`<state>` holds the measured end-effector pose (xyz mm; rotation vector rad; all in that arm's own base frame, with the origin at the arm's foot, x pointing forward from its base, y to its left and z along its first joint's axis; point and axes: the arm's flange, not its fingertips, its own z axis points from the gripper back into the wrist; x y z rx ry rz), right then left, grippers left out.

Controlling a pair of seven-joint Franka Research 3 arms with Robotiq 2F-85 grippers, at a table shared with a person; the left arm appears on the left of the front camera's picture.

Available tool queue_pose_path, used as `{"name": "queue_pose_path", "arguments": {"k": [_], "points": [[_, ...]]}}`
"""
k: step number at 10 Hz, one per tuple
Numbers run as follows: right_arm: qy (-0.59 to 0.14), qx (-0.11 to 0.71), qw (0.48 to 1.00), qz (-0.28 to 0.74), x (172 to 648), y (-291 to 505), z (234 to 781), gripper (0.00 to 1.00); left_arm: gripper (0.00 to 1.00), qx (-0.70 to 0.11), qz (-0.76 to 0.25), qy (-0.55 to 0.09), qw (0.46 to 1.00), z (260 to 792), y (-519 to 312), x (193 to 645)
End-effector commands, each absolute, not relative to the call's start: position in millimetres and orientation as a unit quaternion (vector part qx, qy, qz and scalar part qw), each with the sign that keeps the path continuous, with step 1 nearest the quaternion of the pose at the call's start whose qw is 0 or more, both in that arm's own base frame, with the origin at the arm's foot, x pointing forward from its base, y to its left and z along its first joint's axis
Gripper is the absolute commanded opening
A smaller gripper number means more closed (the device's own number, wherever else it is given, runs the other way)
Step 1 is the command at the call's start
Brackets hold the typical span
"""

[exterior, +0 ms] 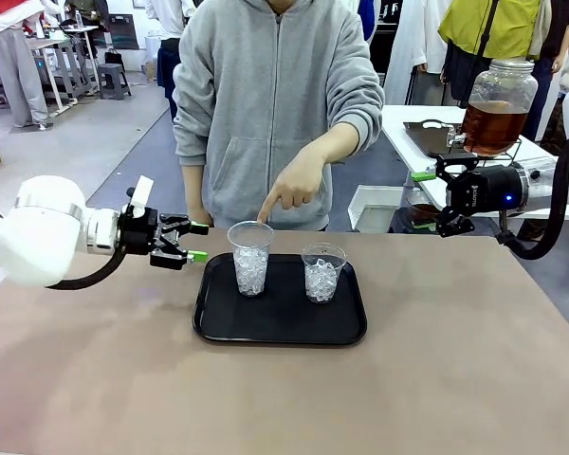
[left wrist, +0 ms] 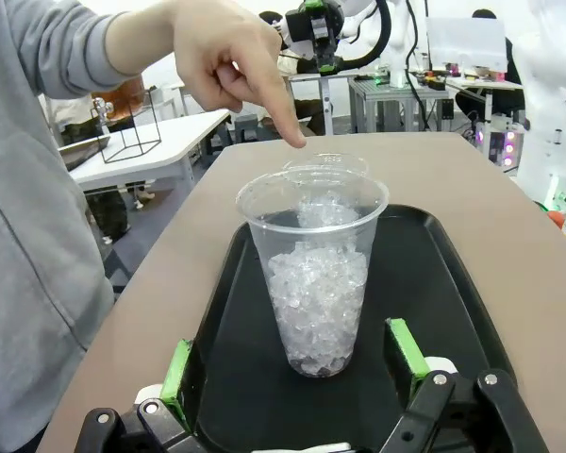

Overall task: Pour the drink into the iced cup.
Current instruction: Pick up the iced cup indicated by the human and present it to them.

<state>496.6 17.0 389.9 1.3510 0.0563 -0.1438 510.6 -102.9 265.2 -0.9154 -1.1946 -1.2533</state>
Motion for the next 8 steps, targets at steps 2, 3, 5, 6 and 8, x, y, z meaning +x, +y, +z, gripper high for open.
{"name": "queue_pose_path", "arguments": {"k": [2,3,5,6,8], "points": [[0.024,0.622,0.779,-0.066,497,17,391,1.0,1.0,-0.398,-0.526,-0.524,0.539,253,-113,517],[0.024,0.622,0.779,-0.066,497,17,391,1.0,1.0,-0.409,-0.524,-0.519,0.537,251,-117,518],[0.024,0.622,0.779,-0.066,497,17,391,1.0,1.0,-0.417,-0.53,-0.508,0.536,247,-124,521],[0.024,0.622,0.779,-0.066,497,17,391,1.0,1.0,-0.428,-0.531,-0.5,0.533,246,-128,522],[0.024,0.622,0.779,-0.066,497,17,391,1.0,1.0,-0.433,-0.531,-0.496,0.533,249,-129,522]]}}
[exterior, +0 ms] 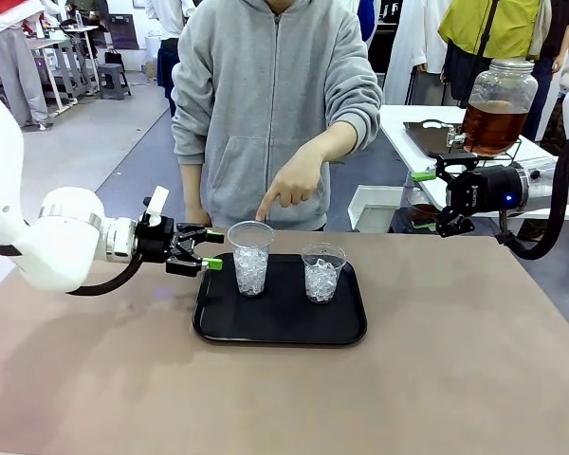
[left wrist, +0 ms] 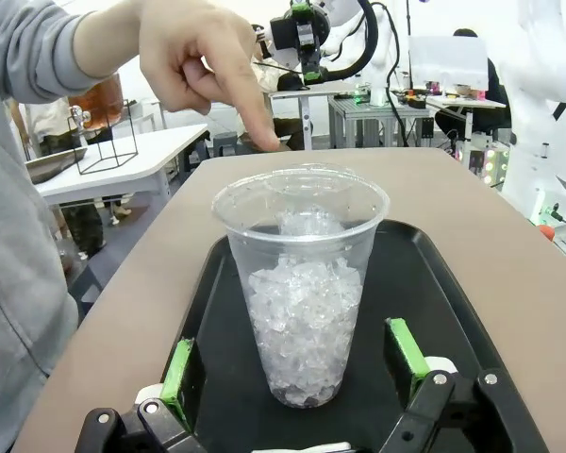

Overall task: Pour the drink into the iced cup.
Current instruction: Pick up the iced cup indicated by the human and present it to them.

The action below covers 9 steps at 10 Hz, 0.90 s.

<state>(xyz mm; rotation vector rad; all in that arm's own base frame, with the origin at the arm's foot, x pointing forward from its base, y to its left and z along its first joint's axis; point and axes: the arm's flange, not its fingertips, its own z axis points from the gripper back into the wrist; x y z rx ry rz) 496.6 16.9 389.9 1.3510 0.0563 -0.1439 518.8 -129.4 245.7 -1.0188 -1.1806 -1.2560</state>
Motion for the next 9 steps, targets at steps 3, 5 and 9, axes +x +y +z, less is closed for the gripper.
{"name": "queue_pose_path", "arguments": {"k": [3,5,9], "points": [[0.024,0.622,0.779,-0.066,497,17,391,1.0,1.0,-0.436,-0.535,-0.487,0.535,247,-136,524],[0.024,0.622,0.779,-0.066,497,17,391,1.0,1.0,-0.439,-0.538,-0.483,0.534,247,-141,525],[0.024,0.622,0.779,-0.066,497,17,391,1.0,1.0,-0.442,-0.538,-0.475,0.537,244,-152,531]]}}
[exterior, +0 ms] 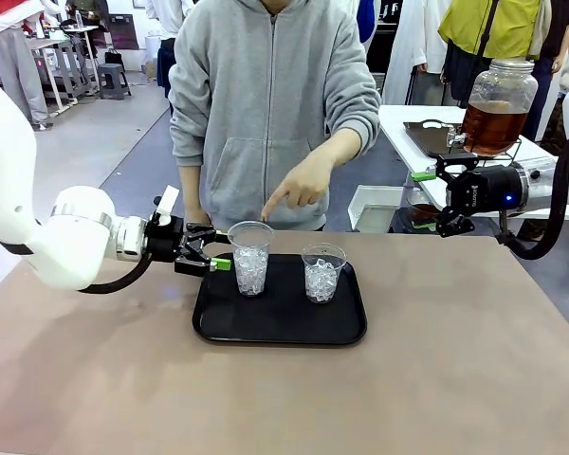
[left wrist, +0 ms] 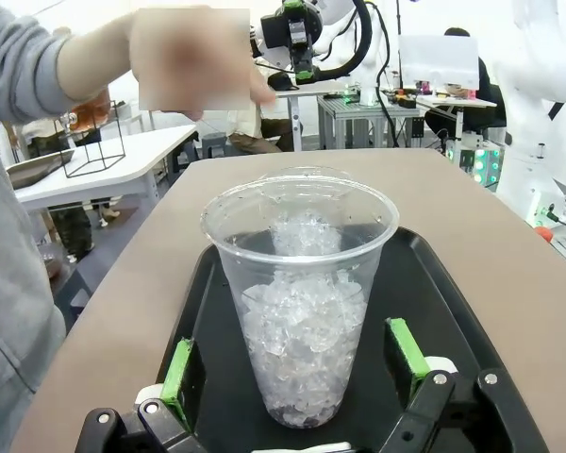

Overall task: Pour the drink into the iced cup.
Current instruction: Pick up the iced cup indicated by the human and present it to them.

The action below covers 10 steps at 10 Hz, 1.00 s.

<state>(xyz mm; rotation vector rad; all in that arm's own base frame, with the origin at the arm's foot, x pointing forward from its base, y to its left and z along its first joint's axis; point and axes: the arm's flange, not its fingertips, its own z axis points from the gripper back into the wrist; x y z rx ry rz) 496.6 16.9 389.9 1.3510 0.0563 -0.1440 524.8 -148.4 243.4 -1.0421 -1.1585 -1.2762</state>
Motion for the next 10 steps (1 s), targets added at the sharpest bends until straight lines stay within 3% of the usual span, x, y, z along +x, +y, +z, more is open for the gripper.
{"name": "queue_pose_path", "arguments": {"k": [1,10], "points": [[0.024,0.622,0.779,-0.066,497,17,391,1.0,1.0,-0.443,-0.539,-0.474,0.537,243,-155,532],[0.024,0.622,0.779,-0.066,497,17,391,1.0,1.0,-0.461,-0.538,-0.47,0.527,238,-187,537]]}}
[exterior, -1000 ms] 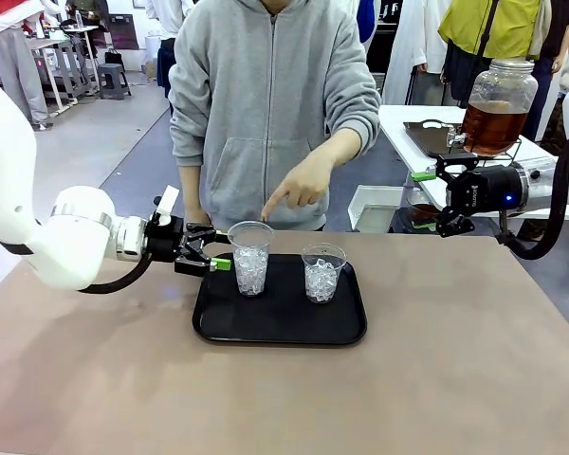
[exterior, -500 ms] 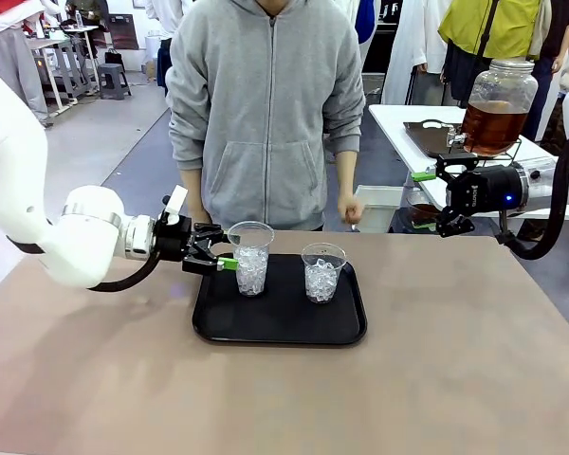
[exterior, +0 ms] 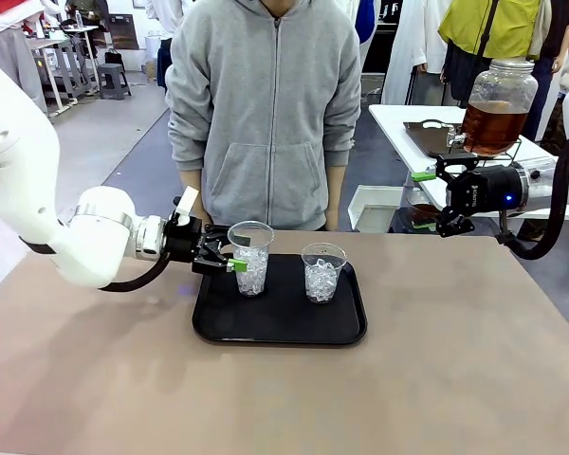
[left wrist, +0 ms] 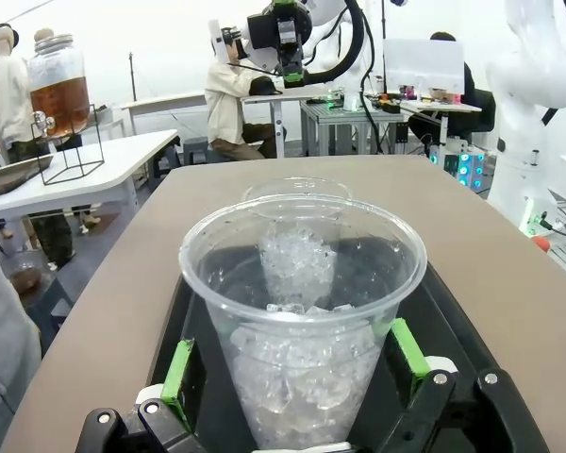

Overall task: Pour the drink into the iced cup.
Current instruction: Pick up the iced cup indicated by the human and present it to them.

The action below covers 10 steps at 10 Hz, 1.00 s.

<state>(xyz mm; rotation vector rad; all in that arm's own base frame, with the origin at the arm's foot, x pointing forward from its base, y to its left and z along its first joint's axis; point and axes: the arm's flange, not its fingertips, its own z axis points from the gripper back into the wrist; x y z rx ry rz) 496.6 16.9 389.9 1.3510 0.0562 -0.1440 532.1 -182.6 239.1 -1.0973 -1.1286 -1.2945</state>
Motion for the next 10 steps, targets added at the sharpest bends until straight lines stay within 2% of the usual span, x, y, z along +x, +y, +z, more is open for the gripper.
{"name": "queue_pose_path", "arguments": {"k": [1,8,9,10], "points": [[0.024,0.622,0.779,-0.066,497,17,391,1.0,1.0,-0.469,-0.536,-0.47,0.521,238,-191,535],[0.024,0.622,0.779,-0.066,497,17,391,1.0,1.0,-0.47,-0.531,-0.467,0.528,238,-206,531],[0.024,0.622,0.779,-0.066,497,17,391,1.0,0.81,-0.475,-0.53,-0.467,0.525,237,-207,531],[0.024,0.622,0.779,-0.066,497,17,391,1.0,0.7,-0.478,-0.53,-0.473,0.517,236,-210,530]]}}
